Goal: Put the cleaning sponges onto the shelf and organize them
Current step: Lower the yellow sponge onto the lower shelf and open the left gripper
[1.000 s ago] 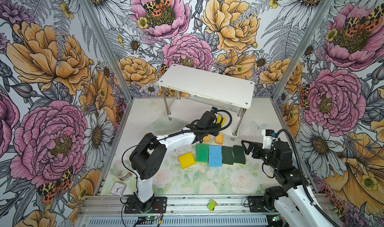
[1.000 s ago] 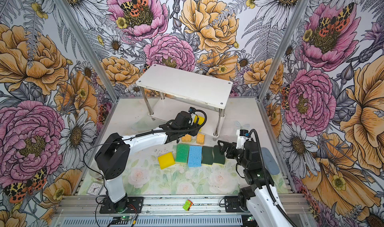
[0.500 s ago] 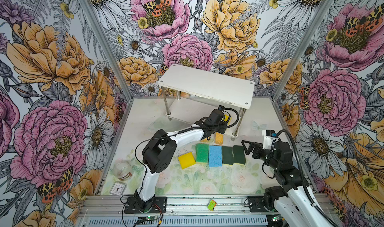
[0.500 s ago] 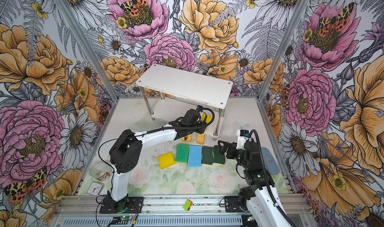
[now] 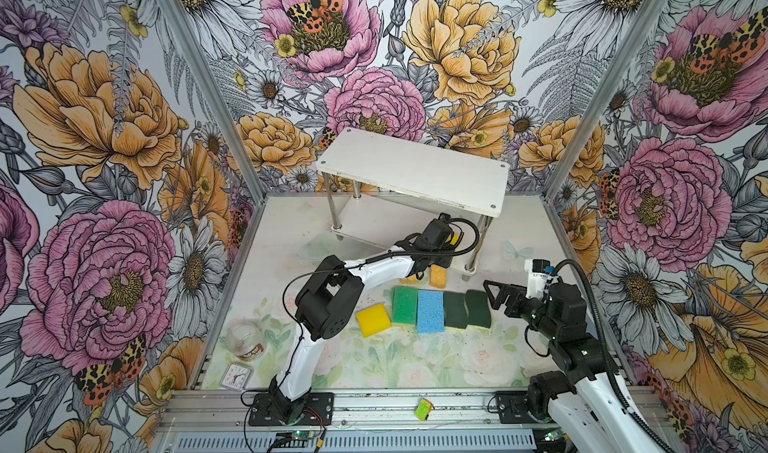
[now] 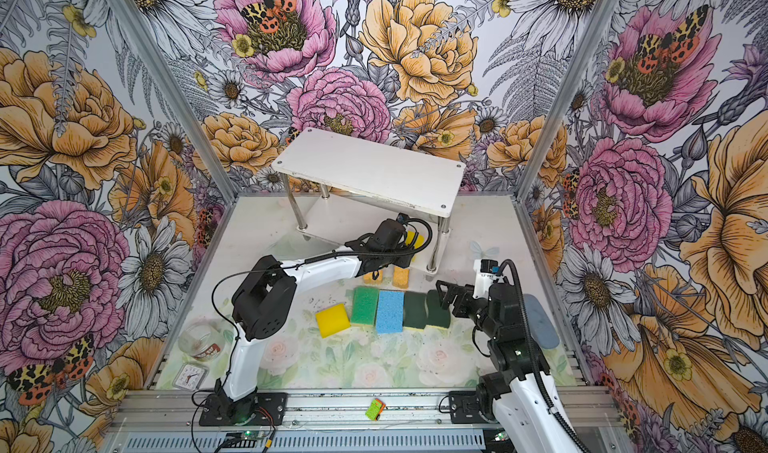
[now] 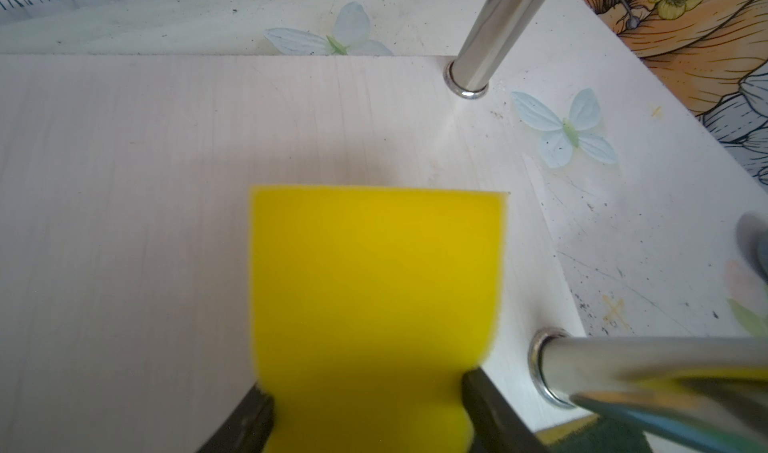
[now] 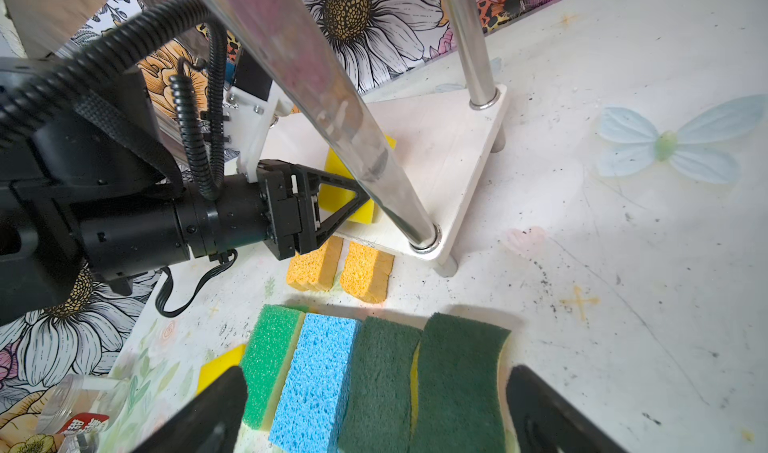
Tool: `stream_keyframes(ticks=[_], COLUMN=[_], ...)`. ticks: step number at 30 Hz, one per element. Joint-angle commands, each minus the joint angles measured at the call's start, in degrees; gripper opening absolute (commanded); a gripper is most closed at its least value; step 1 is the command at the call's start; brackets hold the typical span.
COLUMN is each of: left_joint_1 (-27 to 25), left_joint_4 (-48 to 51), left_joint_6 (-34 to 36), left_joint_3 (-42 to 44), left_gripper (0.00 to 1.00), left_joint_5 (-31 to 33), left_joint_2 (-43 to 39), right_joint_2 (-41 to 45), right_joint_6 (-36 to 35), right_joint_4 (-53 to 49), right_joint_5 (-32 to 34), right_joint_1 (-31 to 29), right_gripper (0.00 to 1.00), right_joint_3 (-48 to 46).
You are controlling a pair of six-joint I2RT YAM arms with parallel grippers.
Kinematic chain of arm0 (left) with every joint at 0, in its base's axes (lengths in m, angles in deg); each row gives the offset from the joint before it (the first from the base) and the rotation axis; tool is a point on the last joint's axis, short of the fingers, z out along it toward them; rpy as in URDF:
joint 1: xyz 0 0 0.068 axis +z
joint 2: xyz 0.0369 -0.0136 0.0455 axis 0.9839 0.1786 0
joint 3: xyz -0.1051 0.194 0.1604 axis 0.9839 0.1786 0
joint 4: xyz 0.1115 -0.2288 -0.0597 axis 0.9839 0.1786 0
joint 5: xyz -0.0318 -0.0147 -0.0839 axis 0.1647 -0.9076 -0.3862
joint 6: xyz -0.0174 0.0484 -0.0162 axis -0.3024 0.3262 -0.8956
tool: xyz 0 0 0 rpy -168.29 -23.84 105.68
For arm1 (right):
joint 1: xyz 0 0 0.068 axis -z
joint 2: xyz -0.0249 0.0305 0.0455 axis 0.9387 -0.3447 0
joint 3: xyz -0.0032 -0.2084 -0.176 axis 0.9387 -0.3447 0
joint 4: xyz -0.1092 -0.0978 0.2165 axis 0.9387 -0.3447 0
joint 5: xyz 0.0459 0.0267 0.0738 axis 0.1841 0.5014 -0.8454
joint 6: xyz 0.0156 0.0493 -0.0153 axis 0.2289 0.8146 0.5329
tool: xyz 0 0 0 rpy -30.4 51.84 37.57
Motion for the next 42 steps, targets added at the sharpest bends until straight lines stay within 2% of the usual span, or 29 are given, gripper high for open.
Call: stream_keyframes(ticks=[1, 25, 42], left_joint_1=[0.38, 0.65, 0.99], left_joint_4=[0.11, 0.54, -2.90], left_joint_6=[-0.28, -4.50, -6.07], left_joint_3=[-2.11, -4.71, -2.03], left_gripper=[0.56, 0.63, 0.74], left_joint_5=[-0.15, 0.49, -2.87], left_joint_2=[0.15, 3.38, 0.93], right_joint_2=[0.39, 0.17, 0.43], right_joint_6=[0.32, 0.39, 0.42], right_joint_4=[0.28, 0.28, 0.28], right_joint_5=[1.40, 1.24, 0.87], right_joint_1=[-0.27, -0.28, -0.26], right_gripper=[0.99, 0.99, 1.00], right_joint_3=[-0.31, -0.23, -0.21])
